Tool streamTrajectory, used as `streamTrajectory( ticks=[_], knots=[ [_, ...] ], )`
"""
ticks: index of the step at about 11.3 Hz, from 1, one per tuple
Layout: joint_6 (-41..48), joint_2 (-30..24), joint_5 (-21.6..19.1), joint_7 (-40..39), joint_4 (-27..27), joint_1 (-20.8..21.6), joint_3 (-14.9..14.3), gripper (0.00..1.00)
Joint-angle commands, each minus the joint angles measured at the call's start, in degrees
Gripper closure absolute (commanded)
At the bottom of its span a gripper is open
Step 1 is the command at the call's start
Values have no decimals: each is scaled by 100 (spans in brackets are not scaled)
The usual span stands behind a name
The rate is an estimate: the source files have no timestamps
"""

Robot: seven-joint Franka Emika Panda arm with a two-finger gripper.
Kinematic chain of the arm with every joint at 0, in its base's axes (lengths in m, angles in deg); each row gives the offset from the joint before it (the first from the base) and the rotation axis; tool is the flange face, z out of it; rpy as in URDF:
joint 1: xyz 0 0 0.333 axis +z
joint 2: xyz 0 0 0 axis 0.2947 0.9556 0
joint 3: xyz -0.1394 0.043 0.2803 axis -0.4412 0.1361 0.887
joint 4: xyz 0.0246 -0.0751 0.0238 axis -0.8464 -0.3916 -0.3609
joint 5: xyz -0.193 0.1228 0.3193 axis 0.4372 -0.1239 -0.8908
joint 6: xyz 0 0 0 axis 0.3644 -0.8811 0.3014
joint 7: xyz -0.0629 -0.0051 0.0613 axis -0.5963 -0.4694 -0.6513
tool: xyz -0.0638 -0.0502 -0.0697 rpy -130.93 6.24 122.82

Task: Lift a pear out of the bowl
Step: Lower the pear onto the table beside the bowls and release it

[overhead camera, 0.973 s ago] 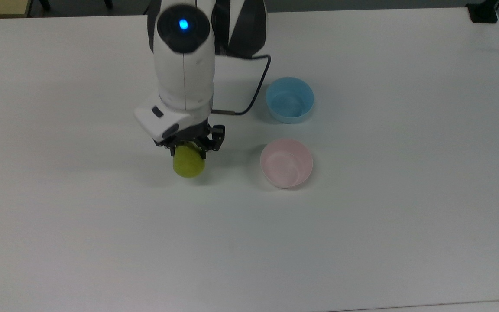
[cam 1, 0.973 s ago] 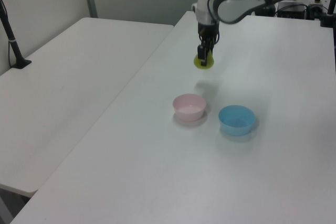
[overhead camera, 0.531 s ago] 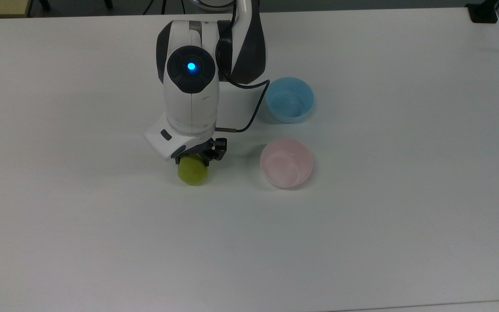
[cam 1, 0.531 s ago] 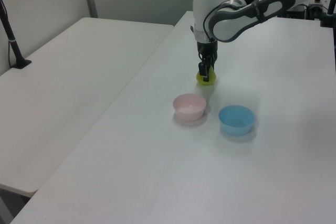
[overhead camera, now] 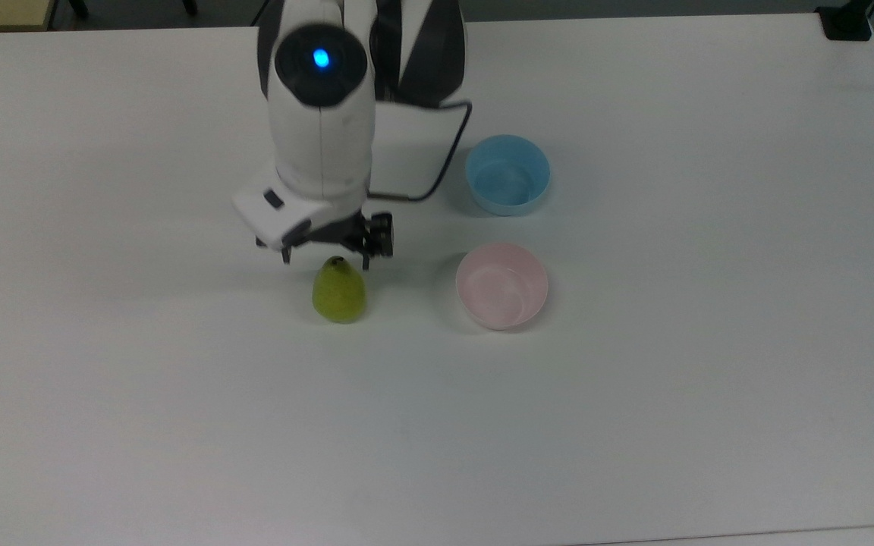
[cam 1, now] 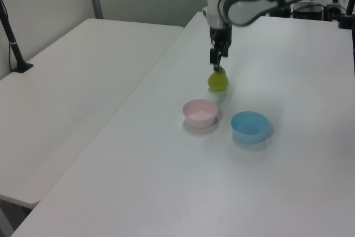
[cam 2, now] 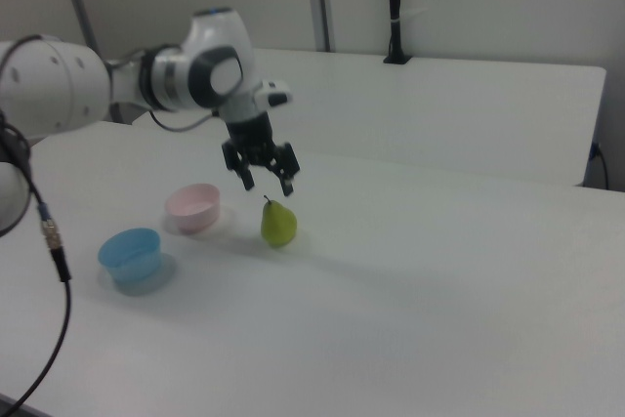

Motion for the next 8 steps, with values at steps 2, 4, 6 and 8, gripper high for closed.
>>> streamTrajectory(
  ticks=[2, 4, 6, 8],
  knots=[
    [1536, -1300, -13, 10, -224, -130, -19, 0],
    [1882, -1618, -39, -60, -233, -209, -19, 0],
    [1996, -1768, -310, -34, -268, -245, -2, 0],
    [2015, -1760, -329, -42, -250, -271, -2, 0]
  ],
)
